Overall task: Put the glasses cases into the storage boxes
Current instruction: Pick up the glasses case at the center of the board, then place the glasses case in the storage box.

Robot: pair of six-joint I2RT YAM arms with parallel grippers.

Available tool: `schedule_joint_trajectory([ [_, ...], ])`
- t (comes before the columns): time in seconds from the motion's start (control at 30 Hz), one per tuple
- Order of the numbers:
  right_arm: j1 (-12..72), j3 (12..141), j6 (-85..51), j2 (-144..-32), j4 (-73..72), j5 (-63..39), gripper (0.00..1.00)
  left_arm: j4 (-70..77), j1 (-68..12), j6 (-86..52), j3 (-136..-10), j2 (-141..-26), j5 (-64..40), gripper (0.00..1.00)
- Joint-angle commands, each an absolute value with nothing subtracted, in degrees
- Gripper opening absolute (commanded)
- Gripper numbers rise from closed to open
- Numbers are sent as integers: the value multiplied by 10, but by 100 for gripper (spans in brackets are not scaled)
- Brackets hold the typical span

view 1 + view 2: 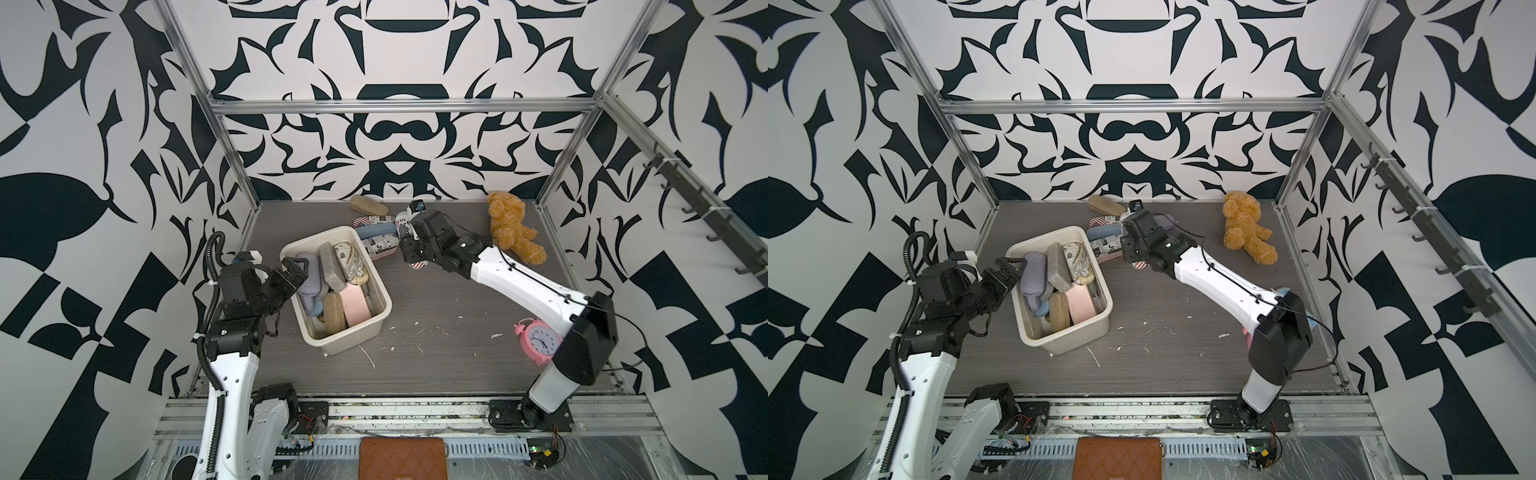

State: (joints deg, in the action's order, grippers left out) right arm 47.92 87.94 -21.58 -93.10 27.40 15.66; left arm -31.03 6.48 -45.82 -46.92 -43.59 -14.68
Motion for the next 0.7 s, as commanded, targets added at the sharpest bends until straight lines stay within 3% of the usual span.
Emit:
schedule_joint_trajectory([
  [0.0,560,874,-282,-926,232,202,52,-343,69,-502,-497,-443,-73,99],
  [0.2,670,941,-327,-1016,167,224,51,-346,78,-492,-544,-456,-50,99],
  [0.43,712,1037,-335,-1122,174,242,52,-349,120,-469,-581,-481,-90,99],
  [0.67,746,1043,-318,-1127,241,194,68,-351,126,-446,-590,-486,-83,99],
])
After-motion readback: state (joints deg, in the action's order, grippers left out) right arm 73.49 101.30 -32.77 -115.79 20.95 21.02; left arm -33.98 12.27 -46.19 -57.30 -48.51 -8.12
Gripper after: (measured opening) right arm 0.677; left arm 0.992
